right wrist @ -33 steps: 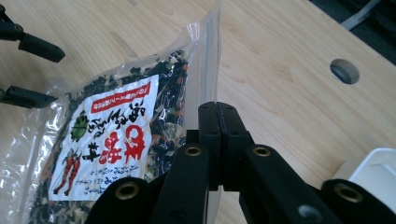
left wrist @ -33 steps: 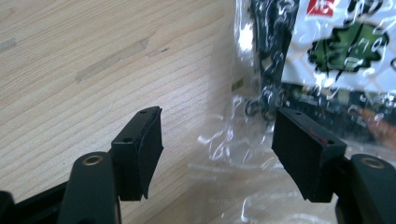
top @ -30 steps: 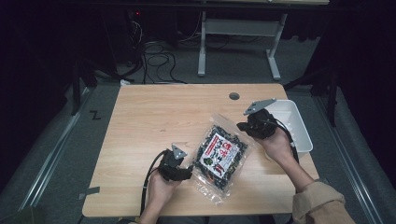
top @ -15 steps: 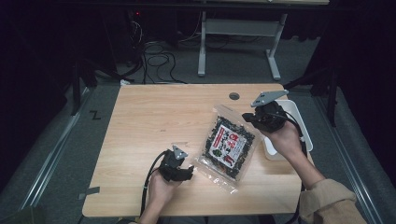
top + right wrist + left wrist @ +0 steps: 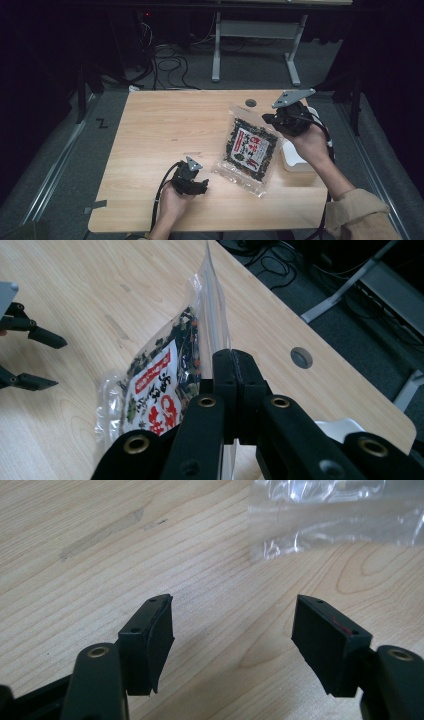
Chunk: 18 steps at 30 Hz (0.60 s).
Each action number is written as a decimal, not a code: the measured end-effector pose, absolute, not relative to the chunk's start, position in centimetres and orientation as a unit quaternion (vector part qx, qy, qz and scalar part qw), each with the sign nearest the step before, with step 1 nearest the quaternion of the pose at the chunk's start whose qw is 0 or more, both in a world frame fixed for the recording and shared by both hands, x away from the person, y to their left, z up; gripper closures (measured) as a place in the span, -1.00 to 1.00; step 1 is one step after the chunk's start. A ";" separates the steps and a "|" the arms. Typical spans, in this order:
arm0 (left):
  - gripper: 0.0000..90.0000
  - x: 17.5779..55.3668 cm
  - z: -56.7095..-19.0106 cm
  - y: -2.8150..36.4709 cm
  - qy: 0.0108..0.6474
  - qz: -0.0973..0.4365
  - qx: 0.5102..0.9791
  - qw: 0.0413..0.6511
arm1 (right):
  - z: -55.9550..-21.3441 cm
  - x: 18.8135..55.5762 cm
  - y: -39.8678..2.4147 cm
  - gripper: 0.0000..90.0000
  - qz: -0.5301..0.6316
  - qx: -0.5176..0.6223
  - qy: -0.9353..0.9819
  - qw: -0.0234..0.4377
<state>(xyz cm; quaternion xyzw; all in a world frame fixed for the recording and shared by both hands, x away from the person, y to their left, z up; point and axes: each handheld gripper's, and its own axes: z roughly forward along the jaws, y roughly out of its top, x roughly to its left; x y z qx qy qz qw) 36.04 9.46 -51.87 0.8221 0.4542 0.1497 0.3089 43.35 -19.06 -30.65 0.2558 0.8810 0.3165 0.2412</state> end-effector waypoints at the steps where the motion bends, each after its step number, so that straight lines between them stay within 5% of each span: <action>1: -0.26 36.0 -51.9 9.5 0.454 0.150 0.822 0.309 | -30.7 43.3 -19.1 1.00 0.316 0.256 0.881 0.241; 18: -0.26 36.2 -52.1 9.3 0.453 0.143 0.826 0.304 | -28.3 43.8 -20.0 1.00 0.319 0.267 0.869 0.267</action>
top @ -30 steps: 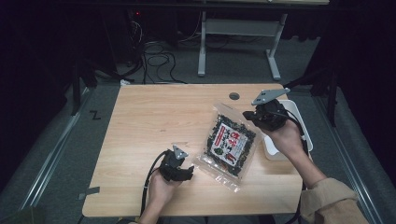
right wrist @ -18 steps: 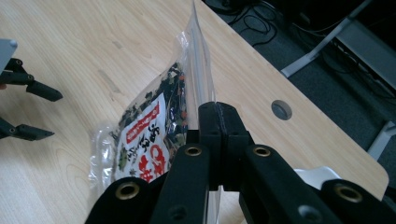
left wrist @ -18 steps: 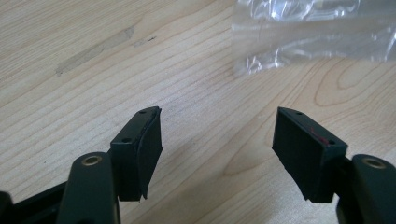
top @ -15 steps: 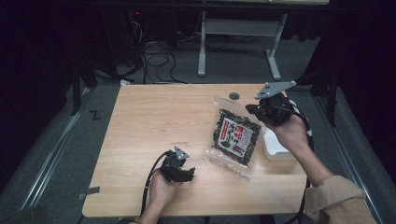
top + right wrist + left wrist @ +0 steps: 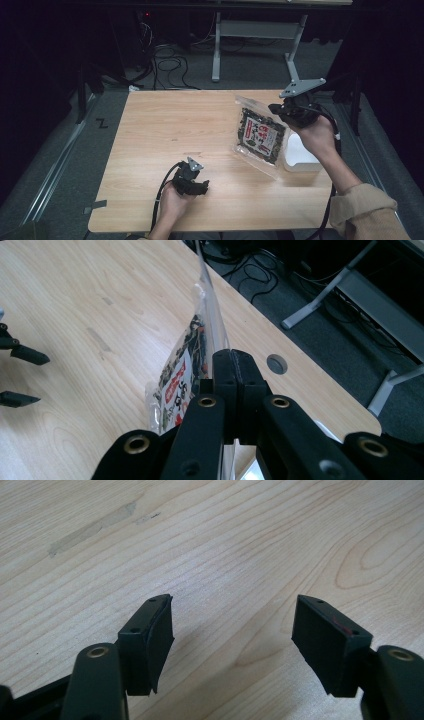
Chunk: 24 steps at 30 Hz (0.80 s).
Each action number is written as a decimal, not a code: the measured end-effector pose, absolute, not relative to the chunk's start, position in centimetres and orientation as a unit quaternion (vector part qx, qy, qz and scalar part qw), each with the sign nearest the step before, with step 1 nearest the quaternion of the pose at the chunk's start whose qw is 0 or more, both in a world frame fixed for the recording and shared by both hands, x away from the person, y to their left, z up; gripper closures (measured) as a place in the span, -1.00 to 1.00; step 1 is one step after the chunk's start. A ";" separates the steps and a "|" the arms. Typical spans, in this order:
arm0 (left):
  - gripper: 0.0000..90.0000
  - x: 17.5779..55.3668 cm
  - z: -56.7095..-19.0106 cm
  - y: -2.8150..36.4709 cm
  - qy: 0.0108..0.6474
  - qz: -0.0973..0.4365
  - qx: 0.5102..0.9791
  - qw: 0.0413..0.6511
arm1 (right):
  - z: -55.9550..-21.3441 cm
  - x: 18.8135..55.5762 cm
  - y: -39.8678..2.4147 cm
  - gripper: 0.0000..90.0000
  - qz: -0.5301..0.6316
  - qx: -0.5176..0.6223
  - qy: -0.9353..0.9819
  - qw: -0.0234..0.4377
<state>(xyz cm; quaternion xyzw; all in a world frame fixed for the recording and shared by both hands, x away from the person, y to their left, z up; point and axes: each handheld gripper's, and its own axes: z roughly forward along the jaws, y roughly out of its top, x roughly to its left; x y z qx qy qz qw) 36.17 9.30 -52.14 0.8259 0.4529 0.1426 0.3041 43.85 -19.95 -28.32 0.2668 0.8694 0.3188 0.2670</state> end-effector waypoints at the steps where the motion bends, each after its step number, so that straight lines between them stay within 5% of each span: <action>1: -0.26 36.2 -52.1 9.3 0.452 0.143 0.827 0.303 | -28.2 44.0 -20.0 1.00 0.320 0.268 0.869 0.267; 24: -0.26 36.2 -52.3 9.2 0.450 0.138 0.832 0.295 | -24.7 45.4 -22.7 1.00 0.319 0.308 0.839 0.314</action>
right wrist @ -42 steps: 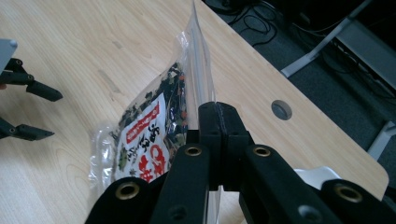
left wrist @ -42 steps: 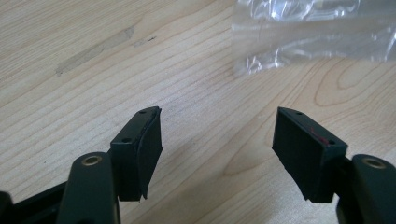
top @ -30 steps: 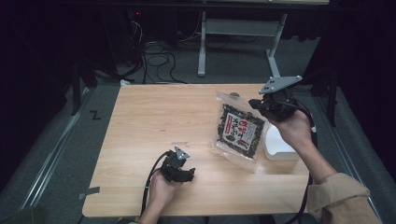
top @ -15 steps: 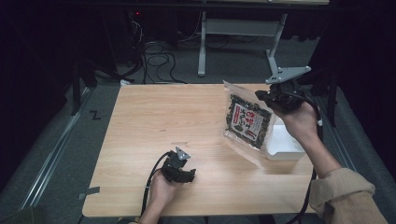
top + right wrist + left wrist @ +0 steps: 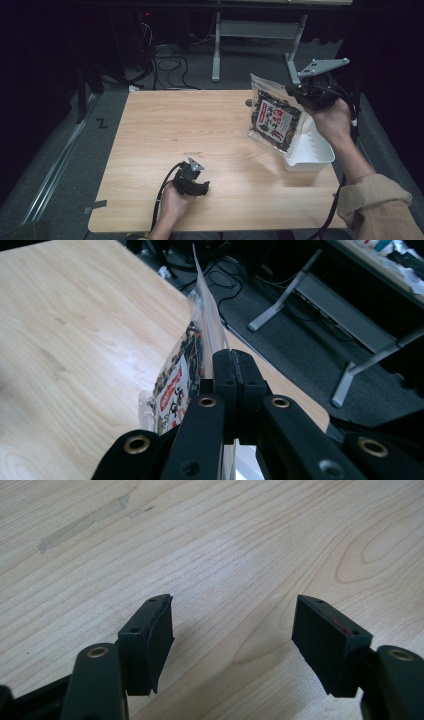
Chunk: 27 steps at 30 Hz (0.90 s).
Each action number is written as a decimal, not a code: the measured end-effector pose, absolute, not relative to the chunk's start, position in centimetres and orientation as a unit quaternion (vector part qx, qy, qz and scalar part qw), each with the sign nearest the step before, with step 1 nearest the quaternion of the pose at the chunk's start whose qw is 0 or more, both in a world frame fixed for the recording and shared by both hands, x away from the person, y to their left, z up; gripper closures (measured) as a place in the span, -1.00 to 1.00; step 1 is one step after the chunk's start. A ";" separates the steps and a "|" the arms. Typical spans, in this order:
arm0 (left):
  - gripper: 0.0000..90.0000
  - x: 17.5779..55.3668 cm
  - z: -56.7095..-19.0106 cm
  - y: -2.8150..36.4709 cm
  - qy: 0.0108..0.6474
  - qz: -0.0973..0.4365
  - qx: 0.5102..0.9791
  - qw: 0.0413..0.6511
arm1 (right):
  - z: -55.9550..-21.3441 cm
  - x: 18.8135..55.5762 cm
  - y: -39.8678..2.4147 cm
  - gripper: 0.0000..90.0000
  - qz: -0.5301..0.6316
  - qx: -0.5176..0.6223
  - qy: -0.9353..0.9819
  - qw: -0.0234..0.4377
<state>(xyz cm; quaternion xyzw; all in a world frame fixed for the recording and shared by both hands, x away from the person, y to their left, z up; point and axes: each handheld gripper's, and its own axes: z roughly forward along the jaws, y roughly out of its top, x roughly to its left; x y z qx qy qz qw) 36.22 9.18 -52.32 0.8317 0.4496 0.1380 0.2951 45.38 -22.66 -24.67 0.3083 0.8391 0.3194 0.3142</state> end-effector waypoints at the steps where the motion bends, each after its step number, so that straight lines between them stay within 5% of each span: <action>1: -0.26 36.2 -52.3 9.2 0.449 0.138 0.832 0.295 | -24.6 45.4 -22.8 1.00 0.320 0.309 0.838 0.316; 27: -0.26 36.3 -52.6 8.9 0.447 0.134 0.836 0.289 | -23.8 45.7 -28.7 1.00 0.308 0.370 0.800 0.357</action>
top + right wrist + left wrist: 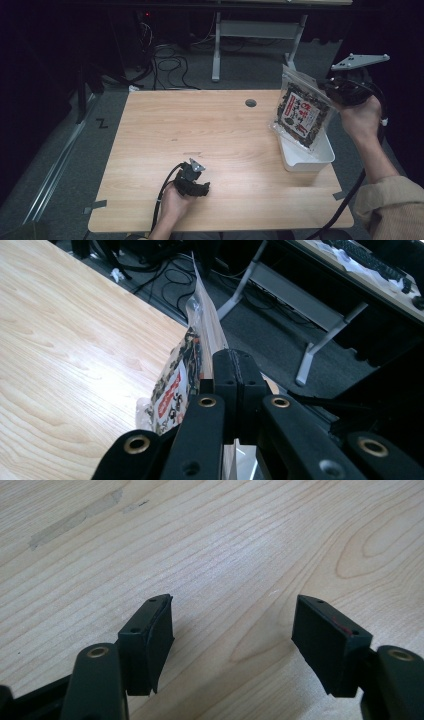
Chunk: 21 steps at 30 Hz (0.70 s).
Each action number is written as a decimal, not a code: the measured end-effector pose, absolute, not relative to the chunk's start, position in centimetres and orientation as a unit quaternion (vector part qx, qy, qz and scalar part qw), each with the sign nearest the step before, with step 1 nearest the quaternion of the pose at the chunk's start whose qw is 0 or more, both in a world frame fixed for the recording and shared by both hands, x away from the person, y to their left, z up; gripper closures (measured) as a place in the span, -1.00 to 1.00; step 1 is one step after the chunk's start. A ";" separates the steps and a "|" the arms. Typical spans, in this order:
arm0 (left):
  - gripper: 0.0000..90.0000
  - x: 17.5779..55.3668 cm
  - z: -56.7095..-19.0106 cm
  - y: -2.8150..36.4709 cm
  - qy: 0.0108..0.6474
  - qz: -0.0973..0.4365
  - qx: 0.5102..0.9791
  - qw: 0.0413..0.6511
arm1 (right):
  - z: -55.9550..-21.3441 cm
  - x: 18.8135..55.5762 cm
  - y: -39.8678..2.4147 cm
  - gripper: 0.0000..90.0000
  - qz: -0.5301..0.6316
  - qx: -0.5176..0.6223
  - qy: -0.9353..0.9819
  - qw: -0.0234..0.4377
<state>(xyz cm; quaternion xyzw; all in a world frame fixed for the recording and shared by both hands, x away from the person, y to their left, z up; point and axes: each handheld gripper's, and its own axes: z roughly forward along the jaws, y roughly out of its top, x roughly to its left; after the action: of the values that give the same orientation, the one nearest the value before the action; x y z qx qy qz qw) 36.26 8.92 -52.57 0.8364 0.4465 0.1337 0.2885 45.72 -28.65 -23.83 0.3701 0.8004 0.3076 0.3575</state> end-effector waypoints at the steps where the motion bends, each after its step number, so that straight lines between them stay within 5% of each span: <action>1: -0.26 36.3 -52.6 8.9 0.447 0.134 0.836 0.289 | -23.8 45.7 -28.8 1.00 0.308 0.372 0.799 0.358; 21: -0.26 36.2 -52.5 8.9 0.446 0.136 0.835 0.292 | -24.3 45.7 -31.3 1.00 0.301 0.398 0.787 0.363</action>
<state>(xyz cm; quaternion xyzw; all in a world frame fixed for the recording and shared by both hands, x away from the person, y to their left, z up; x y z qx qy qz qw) 36.22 8.91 -52.51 0.8351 0.4462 0.1362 0.2916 45.72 -31.27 -24.28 0.3981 0.7867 0.3011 0.3634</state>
